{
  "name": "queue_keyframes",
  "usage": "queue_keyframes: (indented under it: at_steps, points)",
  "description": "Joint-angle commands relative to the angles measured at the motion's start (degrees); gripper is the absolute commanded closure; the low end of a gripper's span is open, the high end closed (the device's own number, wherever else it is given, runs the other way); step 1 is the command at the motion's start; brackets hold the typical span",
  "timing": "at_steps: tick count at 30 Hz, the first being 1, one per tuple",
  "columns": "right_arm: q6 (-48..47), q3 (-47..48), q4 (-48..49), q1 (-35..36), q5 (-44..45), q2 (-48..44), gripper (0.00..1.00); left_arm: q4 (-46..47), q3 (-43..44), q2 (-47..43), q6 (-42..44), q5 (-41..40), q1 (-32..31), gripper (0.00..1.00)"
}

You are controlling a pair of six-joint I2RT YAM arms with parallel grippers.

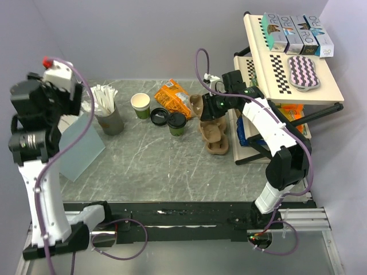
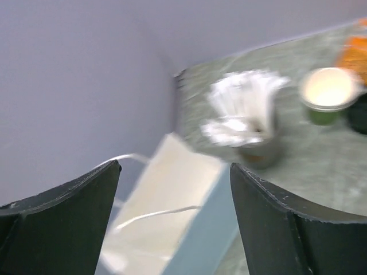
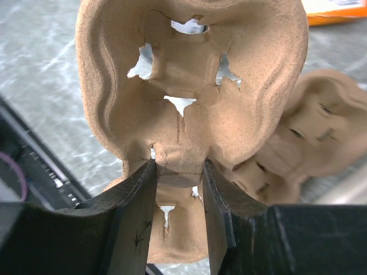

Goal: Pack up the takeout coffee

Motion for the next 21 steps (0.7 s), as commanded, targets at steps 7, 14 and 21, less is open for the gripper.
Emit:
queue_keyframes:
  at_steps: [7,14,21]
  points:
    - [1.0,3.7,1.8,-1.1,-9.9,-1.5,1.00,-11.9,17.4,15.1,-0.3,-5.1,18.0,0.16]
    - [2.4,3.4,3.0,-2.6,-14.8,-1.6,1.00,-18.6,21.3,22.1,-0.8,3.6,30.2,0.26]
    - [3.3,2.7,3.4,-2.7,-14.4,-2.1,1.00,-22.0,18.2,24.9,4.2,5.9,31.0,0.32]
